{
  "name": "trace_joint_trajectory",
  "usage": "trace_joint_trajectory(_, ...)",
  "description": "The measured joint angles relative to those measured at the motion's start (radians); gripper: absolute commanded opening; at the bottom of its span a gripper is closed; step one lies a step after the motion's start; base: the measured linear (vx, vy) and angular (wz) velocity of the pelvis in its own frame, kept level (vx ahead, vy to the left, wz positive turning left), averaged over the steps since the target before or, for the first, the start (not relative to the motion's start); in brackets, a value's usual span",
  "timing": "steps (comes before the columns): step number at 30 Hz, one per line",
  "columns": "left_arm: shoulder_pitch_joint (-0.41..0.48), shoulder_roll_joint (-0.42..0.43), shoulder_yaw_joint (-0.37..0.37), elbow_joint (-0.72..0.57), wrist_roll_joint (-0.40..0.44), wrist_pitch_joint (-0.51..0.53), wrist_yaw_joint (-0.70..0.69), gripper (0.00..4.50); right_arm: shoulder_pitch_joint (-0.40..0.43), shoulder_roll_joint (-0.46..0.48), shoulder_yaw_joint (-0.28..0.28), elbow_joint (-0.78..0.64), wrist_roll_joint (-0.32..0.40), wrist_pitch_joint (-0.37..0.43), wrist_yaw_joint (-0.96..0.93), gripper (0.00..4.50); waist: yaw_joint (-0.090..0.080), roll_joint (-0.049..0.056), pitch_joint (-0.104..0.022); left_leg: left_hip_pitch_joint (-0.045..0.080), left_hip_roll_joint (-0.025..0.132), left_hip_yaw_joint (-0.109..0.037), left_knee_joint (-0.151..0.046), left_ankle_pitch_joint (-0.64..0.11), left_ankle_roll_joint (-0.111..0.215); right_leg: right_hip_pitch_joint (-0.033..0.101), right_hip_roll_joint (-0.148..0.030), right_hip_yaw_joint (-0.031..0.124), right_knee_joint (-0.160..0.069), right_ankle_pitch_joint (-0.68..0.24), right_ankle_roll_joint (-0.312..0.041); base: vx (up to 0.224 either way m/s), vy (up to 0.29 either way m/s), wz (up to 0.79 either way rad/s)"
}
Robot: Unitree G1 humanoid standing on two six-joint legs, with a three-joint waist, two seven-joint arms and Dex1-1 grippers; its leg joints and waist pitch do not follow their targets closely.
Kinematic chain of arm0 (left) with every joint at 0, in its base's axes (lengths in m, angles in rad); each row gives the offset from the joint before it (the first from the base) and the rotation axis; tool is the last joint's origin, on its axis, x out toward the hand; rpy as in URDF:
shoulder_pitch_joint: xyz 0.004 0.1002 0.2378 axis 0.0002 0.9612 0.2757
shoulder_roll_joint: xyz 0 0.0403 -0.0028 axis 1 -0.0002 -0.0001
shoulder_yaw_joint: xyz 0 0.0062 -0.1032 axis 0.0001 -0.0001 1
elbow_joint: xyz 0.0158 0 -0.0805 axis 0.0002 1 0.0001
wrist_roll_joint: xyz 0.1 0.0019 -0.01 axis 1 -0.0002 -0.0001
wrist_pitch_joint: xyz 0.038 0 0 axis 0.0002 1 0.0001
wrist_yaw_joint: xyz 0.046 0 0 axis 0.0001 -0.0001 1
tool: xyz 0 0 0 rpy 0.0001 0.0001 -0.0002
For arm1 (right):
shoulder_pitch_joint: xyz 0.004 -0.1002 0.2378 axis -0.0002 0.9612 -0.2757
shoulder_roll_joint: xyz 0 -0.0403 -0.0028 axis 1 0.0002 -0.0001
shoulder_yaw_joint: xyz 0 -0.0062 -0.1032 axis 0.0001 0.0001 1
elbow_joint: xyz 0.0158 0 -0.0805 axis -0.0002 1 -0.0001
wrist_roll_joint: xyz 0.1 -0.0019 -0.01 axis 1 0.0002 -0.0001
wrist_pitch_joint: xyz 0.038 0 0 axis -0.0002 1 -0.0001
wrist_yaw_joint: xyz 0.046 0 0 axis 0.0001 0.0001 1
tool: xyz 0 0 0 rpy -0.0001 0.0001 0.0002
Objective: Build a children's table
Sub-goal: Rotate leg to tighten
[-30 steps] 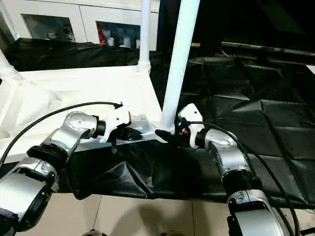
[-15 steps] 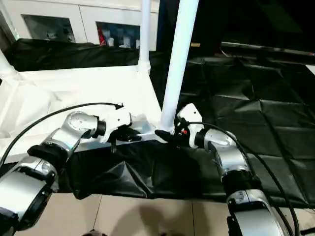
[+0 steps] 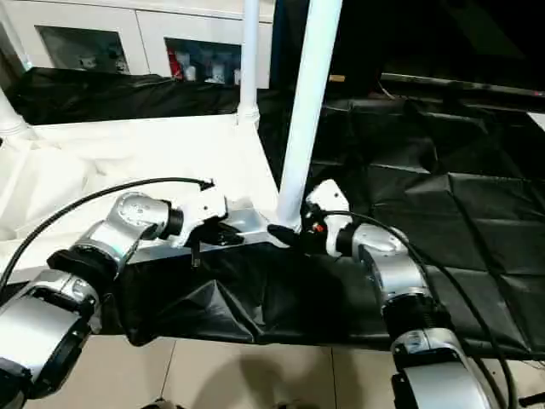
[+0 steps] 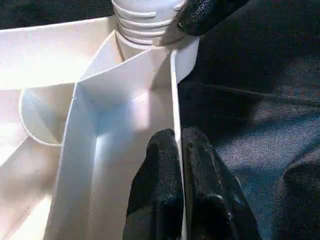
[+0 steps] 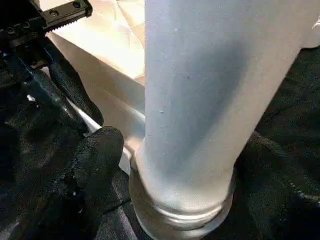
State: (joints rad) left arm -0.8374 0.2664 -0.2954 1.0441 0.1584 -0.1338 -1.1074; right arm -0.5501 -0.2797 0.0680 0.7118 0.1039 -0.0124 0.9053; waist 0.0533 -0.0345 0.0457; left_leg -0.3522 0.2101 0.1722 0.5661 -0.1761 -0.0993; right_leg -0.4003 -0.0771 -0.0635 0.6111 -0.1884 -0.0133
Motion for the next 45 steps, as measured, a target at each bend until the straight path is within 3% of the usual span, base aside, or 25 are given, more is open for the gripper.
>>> trace_joint_trajectory(9, 0.000, 0.000, 0.005, -0.002, -0.003, 0.004, 0.001, 0.00, -0.001, 0.002, -0.011, 0.003, 0.003, 0.002, -0.009, 2.78, 0.000, 0.000, 0.000, 0.000, 0.000, 0.000, 0.000, 0.000, 0.000, 0.000, 0.000, 0.000, 0.000, 0.000, 0.000, 0.000, 0.000, 0.00)
trace_joint_trajectory(23, 0.002, 0.000, 0.009, -0.009, -0.005, 0.018, 0.008, 0.00, 0.001, 0.020, -0.013, 0.003, 0.003, 0.002, -0.036, 2.62, -0.002, 0.000, 0.000, 0.000, 0.000, 0.000, 0.000, 0.000, 0.000, 0.000, 0.000, 0.000, 0.000, 0.000, 0.000, 0.000, 0.000, 0.00)
trace_joint_trajectory(26, -0.001, -0.017, 0.013, -0.009, 0.003, 0.046, 0.062, 0.00, -0.001, 0.056, -0.027, 0.021, -0.004, 0.002, -0.137, 2.62, -0.003, -0.001, -0.001, 0.002, 0.000, 0.000, 0.000, 0.000, 0.000, 0.001, 0.000, 0.000, 0.000, 0.000, -0.001, 0.000, 0.000, 0.00)
trace_joint_trajectory(30, -0.029, -0.101, 0.034, 0.021, 0.011, 0.128, 0.246, 0.00, -0.052, 0.157, -0.092, 0.096, -0.019, 0.026, -0.436, 2.61, -0.003, -0.002, -0.001, 0.004, -0.001, 0.000, 0.000, 0.000, 0.000, 0.001, 0.000, 0.001, 0.000, -0.001, 0.002, 0.000, 0.000, 0.00)
trace_joint_trajectory(37, -0.064, -0.216, 0.038, 0.063, 0.034, 0.200, 0.428, 0.00, -0.115, 0.248, -0.141, 0.172, -0.031, 0.042, -0.735, 2.61, 0.004, -0.005, -0.004, 0.003, -0.002, -0.001, 0.001, 0.000, 0.000, 0.002, -0.001, 0.001, -0.002, -0.001, 0.003, 0.000, 0.000, 0.00)
trace_joint_trajectory(40, -0.066, -0.226, 0.036, 0.068, 0.039, 0.198, 0.444, 0.00, -0.117, 0.254, -0.145, 0.188, -0.038, 0.017, -0.755, 3.31, 0.007, -0.002, -0.006, 0.003, -0.002, -0.001, 0.001, 0.000, 0.000, 0.002, -0.001, 0.001, -0.002, -0.001, 0.002, 0.000, 0.000, 0.00)
trace_joint_trajectory(45, -0.065, -0.211, 0.030, 0.068, 0.044, 0.177, 0.420, 0.00, -0.115, 0.232, -0.134, 0.197, -0.041, -0.012, -0.679, 3.64, 0.007, 0.000, -0.006, 0.002, -0.002, -0.001, 0.000, 0.000, 0.000, 0.002, -0.001, 0.000, -0.002, 0.001, 0.000, 0.000, 0.000, 0.00)
